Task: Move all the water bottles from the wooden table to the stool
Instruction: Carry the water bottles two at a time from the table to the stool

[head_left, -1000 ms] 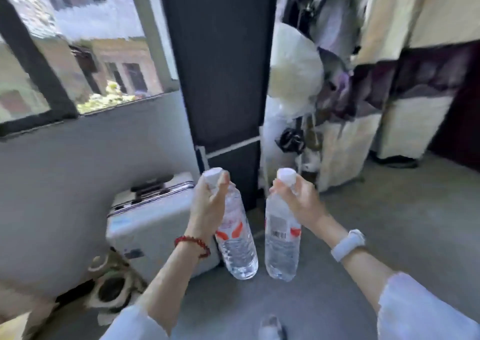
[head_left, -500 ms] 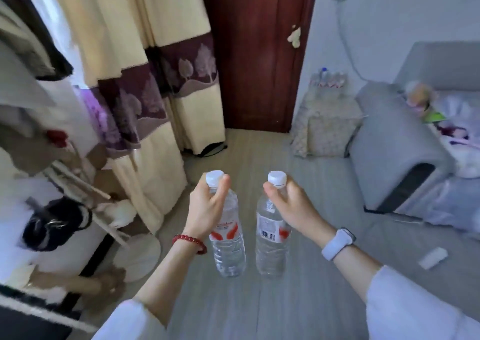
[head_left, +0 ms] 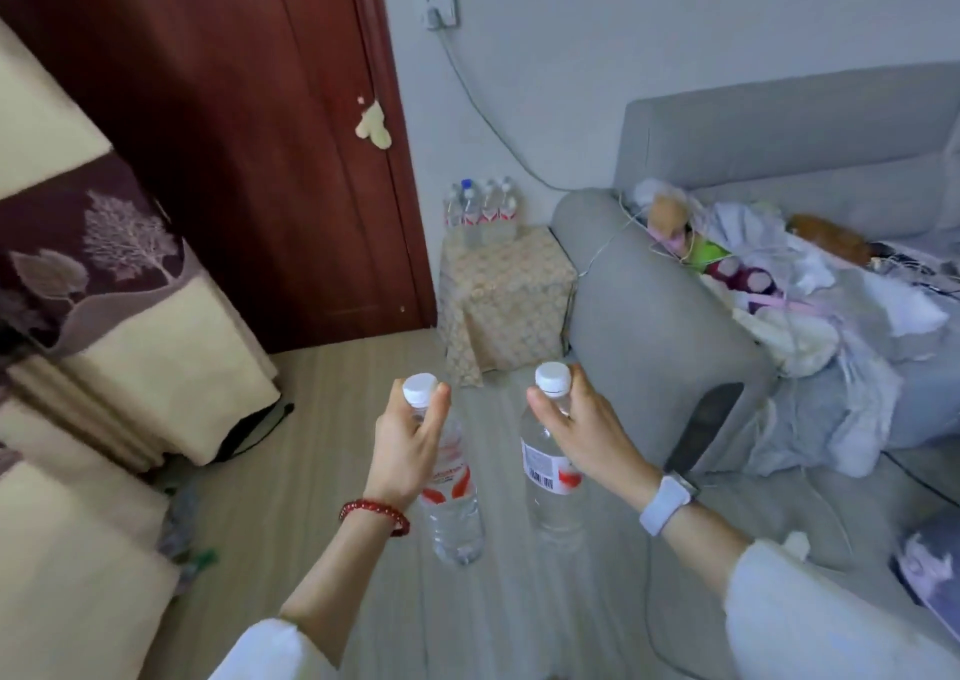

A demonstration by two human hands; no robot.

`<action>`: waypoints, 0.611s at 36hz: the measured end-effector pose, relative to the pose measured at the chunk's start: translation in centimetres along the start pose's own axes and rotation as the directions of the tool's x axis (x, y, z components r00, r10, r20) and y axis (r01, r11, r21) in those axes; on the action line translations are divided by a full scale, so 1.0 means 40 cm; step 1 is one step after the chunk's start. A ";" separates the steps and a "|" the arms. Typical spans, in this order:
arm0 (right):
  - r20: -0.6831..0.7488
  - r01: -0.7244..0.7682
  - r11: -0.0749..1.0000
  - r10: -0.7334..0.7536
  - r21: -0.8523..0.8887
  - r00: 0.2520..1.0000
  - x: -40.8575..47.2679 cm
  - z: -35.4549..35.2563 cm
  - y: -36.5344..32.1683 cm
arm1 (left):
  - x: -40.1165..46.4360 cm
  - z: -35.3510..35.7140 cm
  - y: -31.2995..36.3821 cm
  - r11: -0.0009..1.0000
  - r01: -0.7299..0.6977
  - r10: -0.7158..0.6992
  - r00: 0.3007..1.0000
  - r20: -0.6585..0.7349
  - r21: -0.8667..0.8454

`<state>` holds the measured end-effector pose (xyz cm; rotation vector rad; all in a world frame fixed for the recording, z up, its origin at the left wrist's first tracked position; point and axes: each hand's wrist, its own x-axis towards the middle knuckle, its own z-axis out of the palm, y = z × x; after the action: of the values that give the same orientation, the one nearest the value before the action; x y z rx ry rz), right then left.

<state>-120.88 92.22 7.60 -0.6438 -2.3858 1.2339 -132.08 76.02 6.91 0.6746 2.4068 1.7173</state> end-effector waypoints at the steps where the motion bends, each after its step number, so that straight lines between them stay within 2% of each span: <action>1: 0.012 -0.002 1.000 0.002 -0.031 1.000 0.061 -0.011 0.011 | 0.055 0.026 0.005 1.000 0.000 0.000 1.000 -0.003 0.000; 5: 0.052 0.026 0.994 -0.020 -0.103 0.998 0.290 -0.038 0.050 | 0.266 0.105 0.015 1.000 0.001 -0.001 0.999 -0.043 0.005; 9: 0.067 0.008 0.997 -0.003 -0.080 0.998 0.496 -0.035 0.092 | 0.470 0.163 -0.006 0.999 0.013 -0.011 0.999 -0.051 0.037; 22: 0.101 -0.075 0.992 0.085 -0.100 0.991 1.245 0.034 0.258 | 1.211 0.376 -0.202 0.984 0.092 -0.092 0.996 -0.003 0.153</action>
<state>-160.33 124.20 4.22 -0.7270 -2.5414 1.2196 -172.70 107.06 2.14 0.5732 2.5439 1.5075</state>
